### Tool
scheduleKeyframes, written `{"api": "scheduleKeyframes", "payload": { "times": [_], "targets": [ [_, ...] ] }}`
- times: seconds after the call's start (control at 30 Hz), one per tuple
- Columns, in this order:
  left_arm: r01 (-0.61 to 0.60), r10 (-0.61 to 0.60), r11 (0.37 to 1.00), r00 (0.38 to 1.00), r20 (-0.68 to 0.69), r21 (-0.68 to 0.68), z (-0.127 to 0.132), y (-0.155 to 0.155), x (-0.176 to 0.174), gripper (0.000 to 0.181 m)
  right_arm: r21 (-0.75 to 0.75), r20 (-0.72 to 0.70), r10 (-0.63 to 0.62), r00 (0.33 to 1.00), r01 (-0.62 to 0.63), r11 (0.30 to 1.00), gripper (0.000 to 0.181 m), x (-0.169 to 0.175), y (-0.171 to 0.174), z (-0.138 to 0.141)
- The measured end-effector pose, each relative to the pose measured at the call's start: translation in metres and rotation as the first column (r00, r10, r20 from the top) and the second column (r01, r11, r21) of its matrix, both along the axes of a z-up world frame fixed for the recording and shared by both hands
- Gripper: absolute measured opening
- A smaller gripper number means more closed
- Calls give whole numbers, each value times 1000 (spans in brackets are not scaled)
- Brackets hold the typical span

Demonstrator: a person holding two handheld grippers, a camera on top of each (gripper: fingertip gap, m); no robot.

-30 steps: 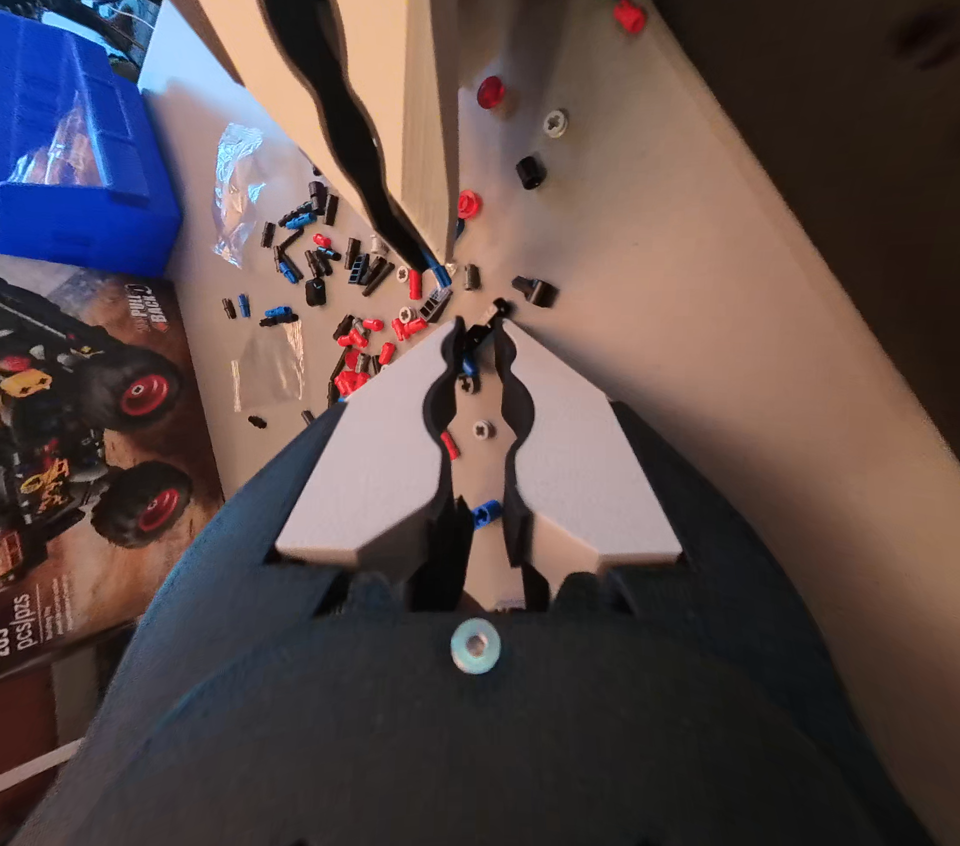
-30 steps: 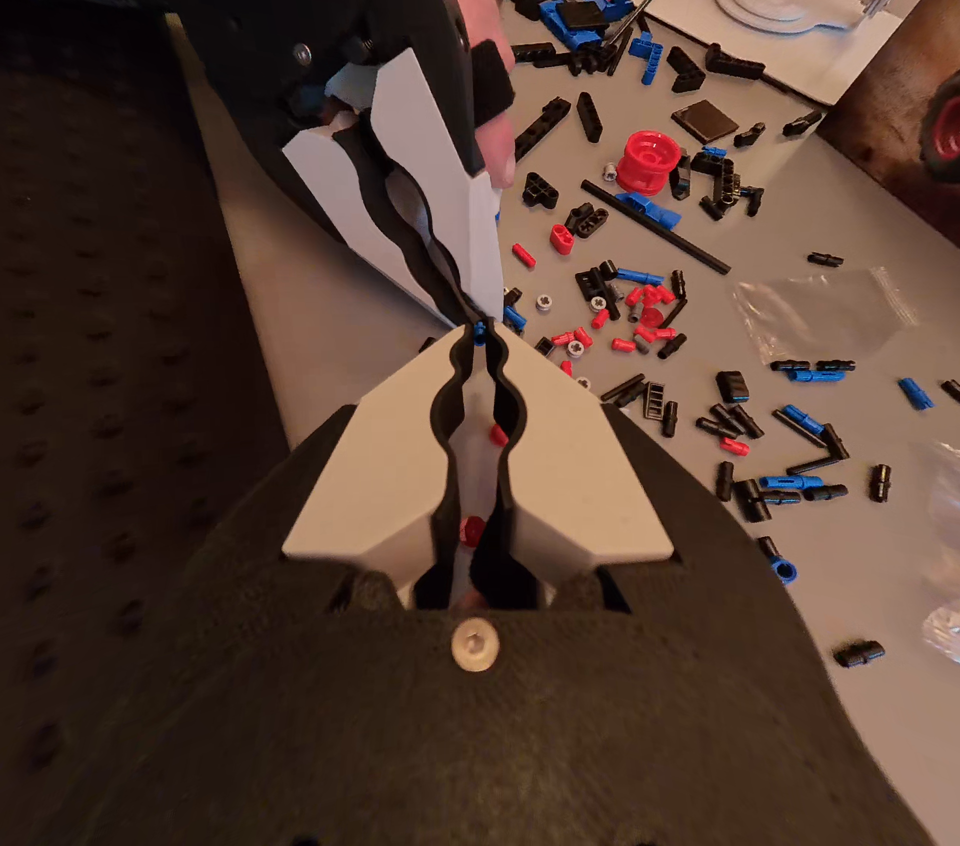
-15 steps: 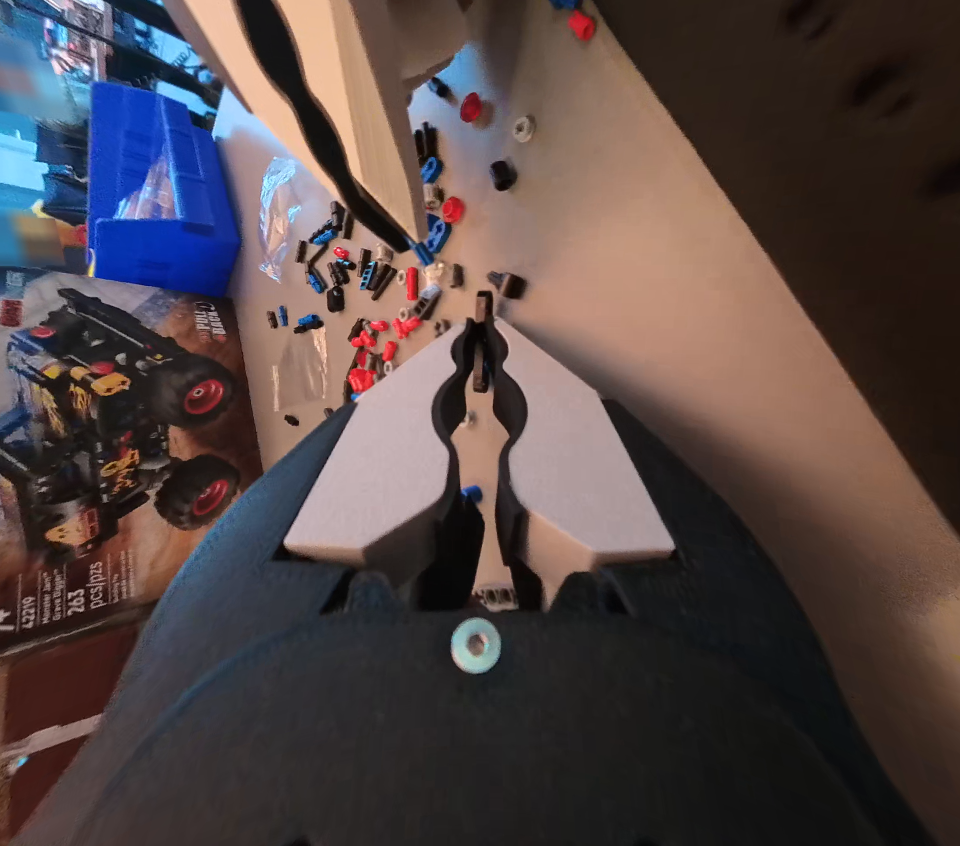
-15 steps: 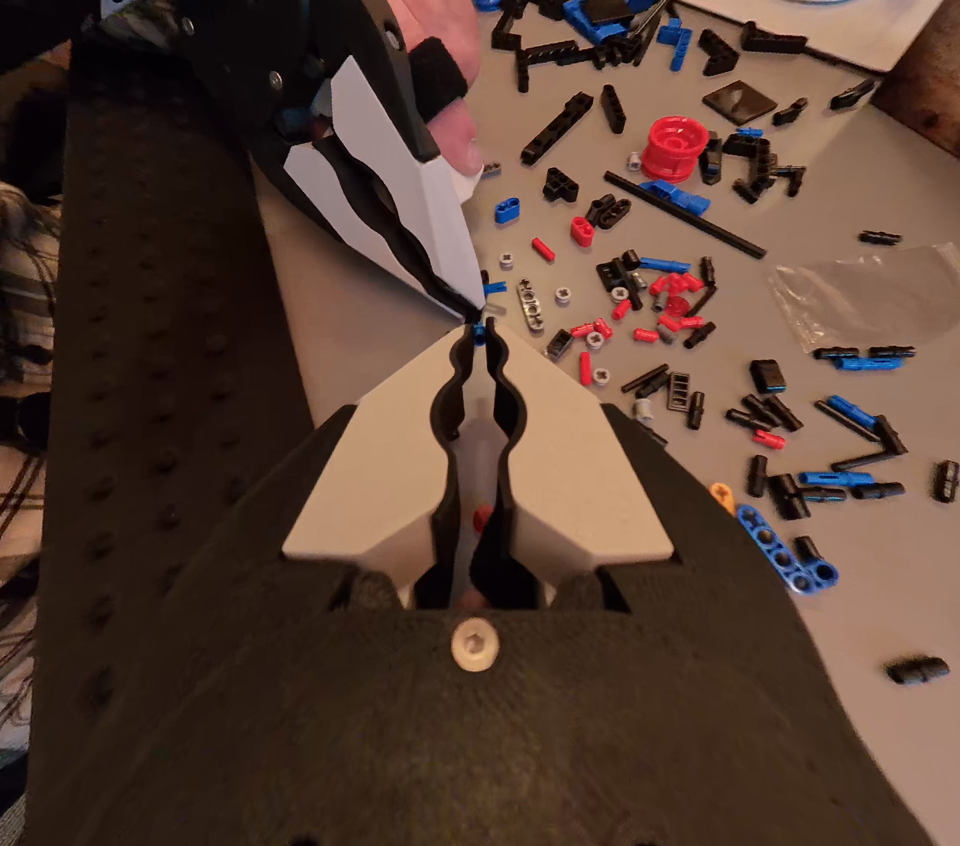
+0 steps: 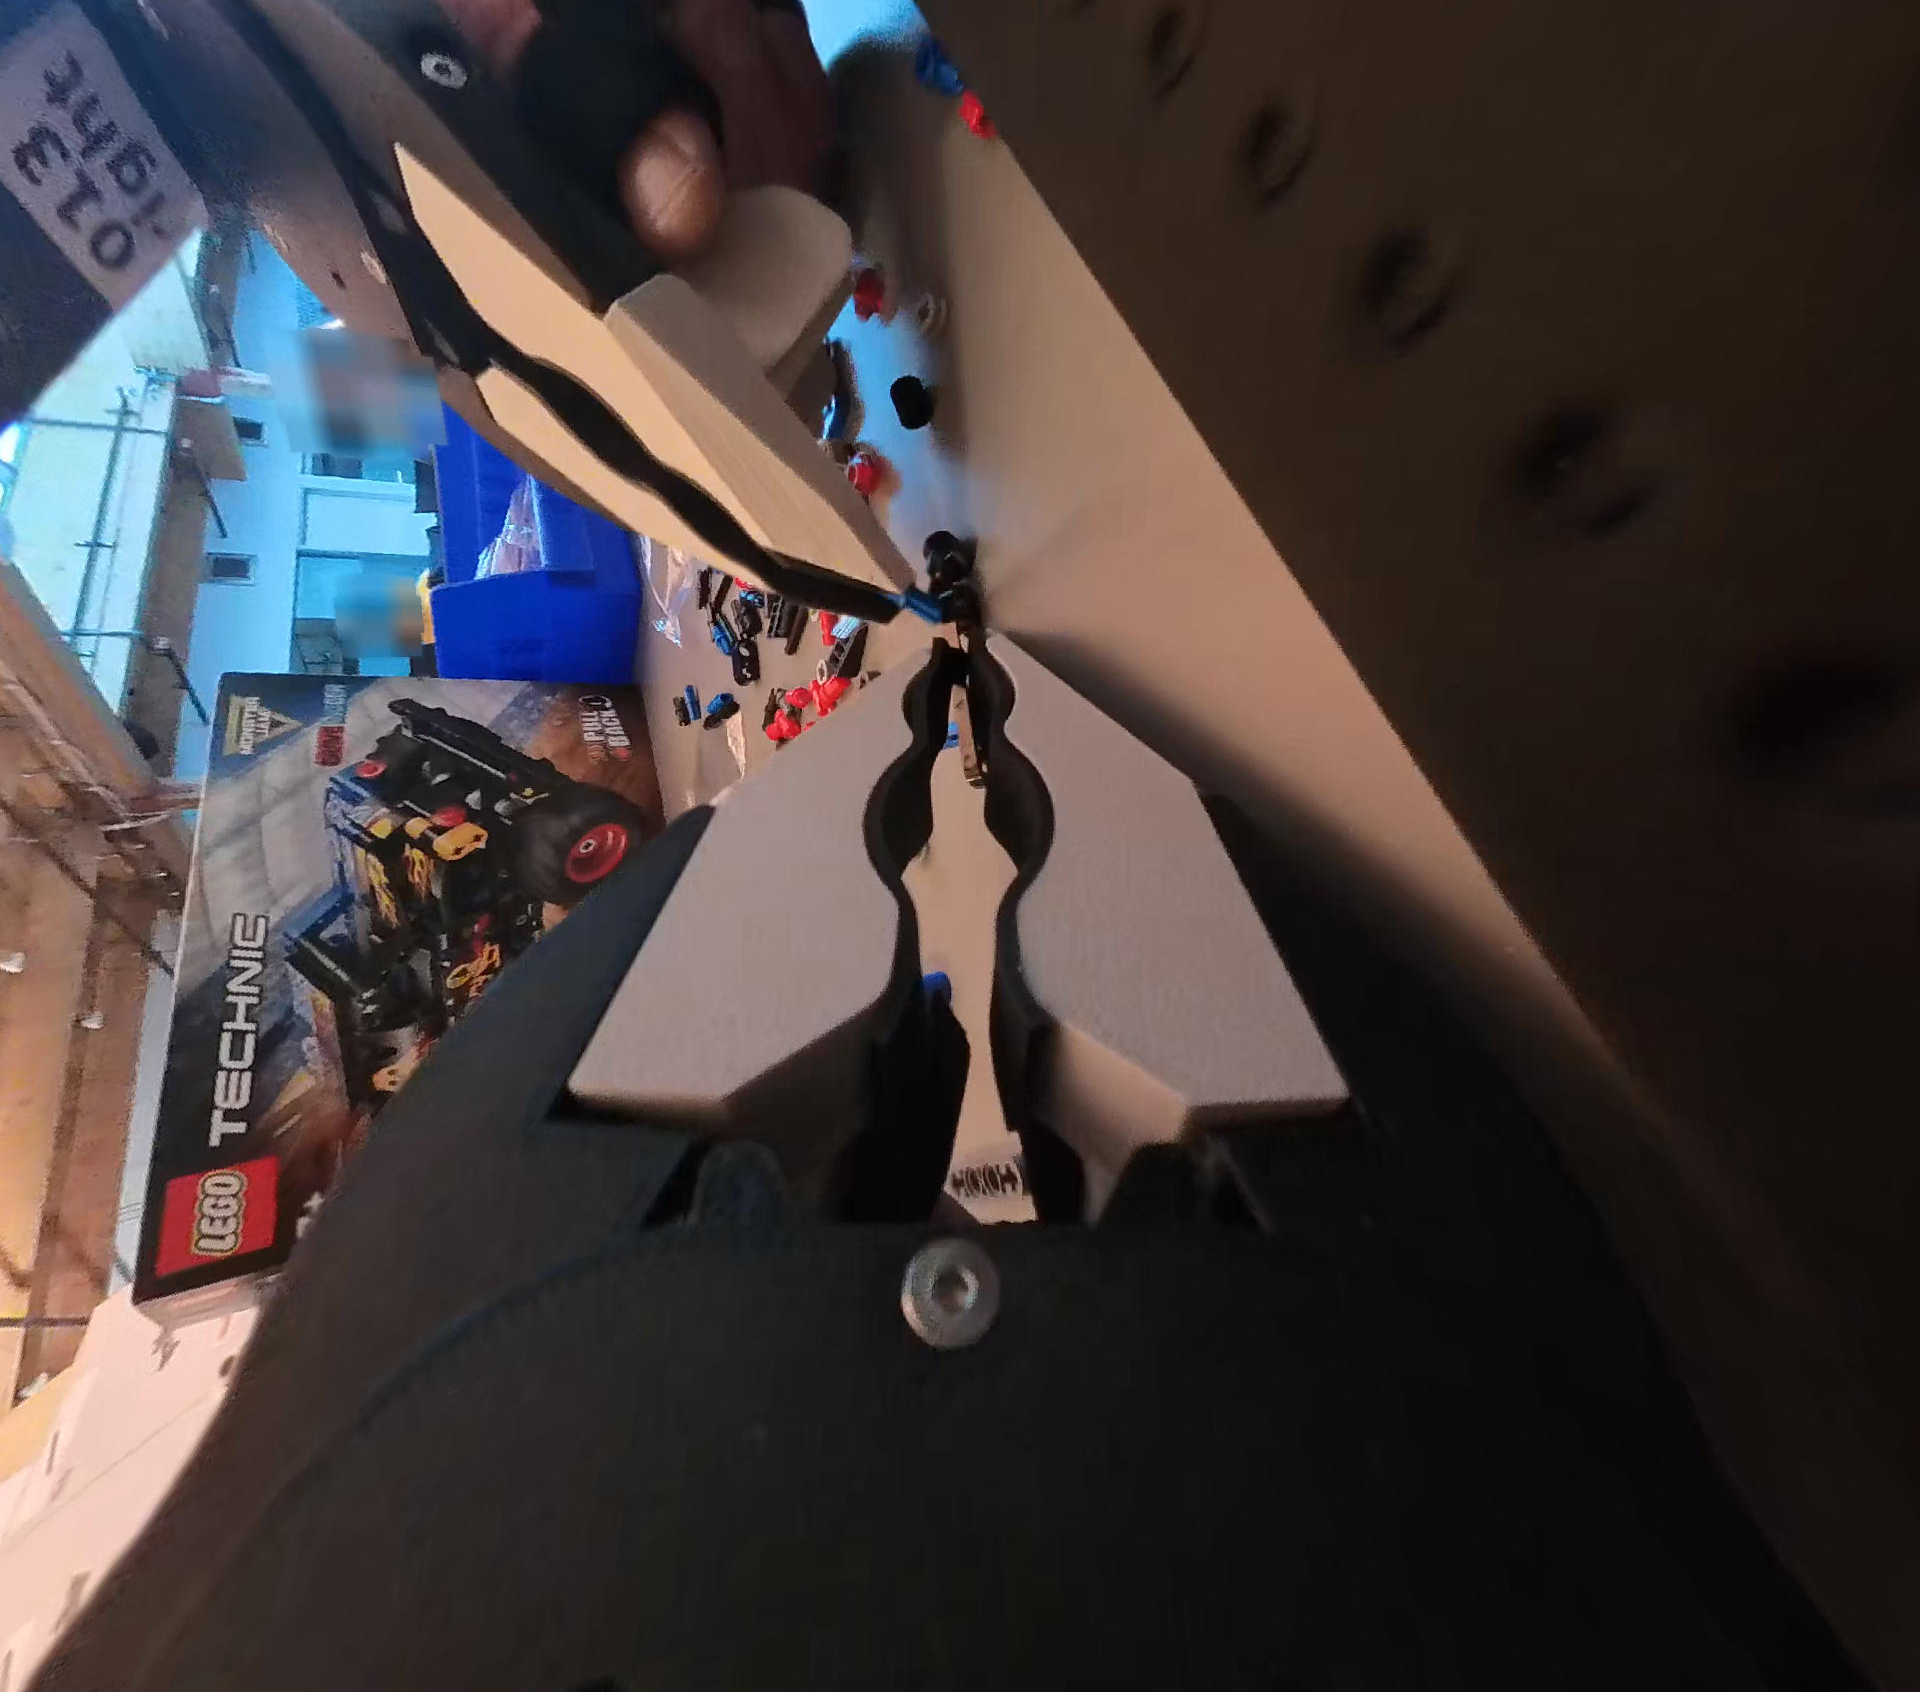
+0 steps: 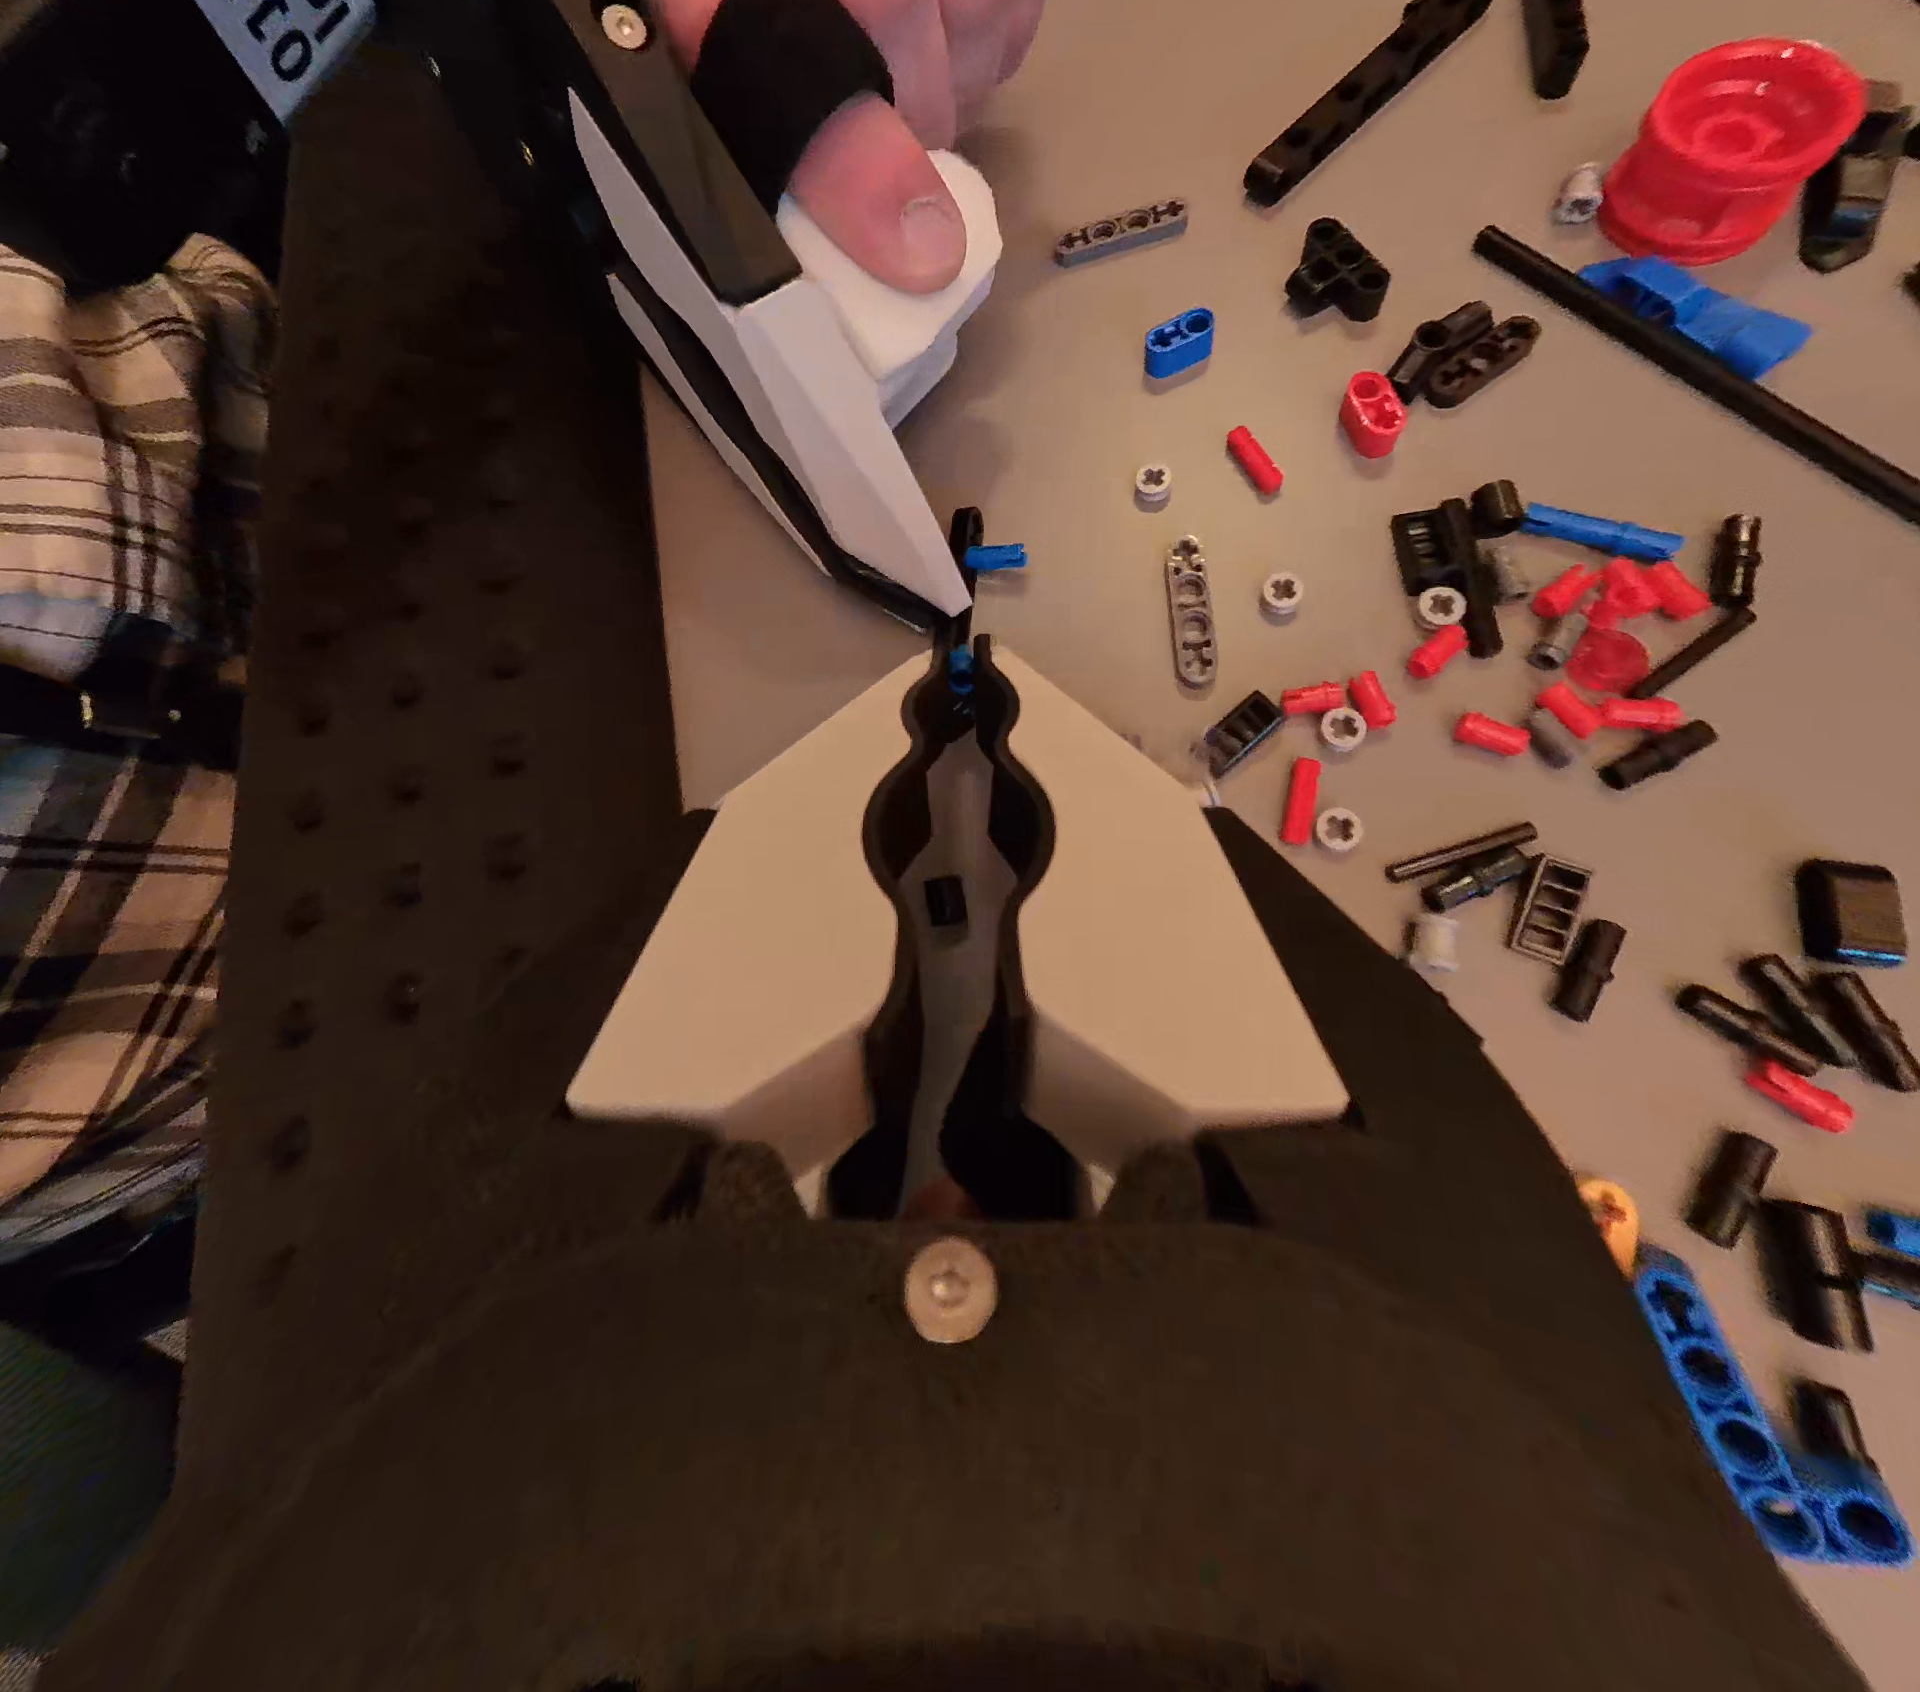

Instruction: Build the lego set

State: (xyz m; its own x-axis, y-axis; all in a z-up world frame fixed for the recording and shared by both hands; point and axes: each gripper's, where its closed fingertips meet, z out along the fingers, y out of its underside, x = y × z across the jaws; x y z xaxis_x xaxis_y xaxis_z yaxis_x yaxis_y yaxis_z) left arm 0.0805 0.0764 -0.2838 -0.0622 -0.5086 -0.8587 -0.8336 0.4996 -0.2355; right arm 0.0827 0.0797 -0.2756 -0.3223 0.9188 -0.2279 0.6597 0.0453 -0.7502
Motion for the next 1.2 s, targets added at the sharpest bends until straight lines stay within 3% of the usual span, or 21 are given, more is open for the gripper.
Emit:
{"api": "scheduleKeyframes", "payload": {
  "times": [0.23, 0.4, 0.57, 0.7, 0.83, 1.2],
  "targets": [
    [-42, 46, 998, 997, 62, -55, 2, 0, -4, 4, -16, 38, 49, 998, -48, 999, 1, 0, -4, -4],
    [-83, 109, 982, 982, 152, -169, 9, 4, -14, 25, -13, 31, 41, 999, -40, 999, 1, 0, -3, -4],
    [-72, 99, 973, 989, 113, -220, 5, 3, -10, 19, -9, 23, 34, 999, -34, 999, 1, -2, -2, -4],
    [-61, 84, 964, 993, 81, -258, -2, 1, -4, 4, -6, 22, 41, 999, -41, 999, 1, -2, -4, -4],
    [-71, 97, 954, 992, 78, -292, -3, 2, -2, 3, -3, 21, 41, 999, -41, 999, 1, -2, -4, -4],
    [-24, 37, 991, 994, 100, -130, 1, -3, -4, 0, -12, 6, 49, 999, -49, 999, 1, -6, -10, -2]
  ]
}}
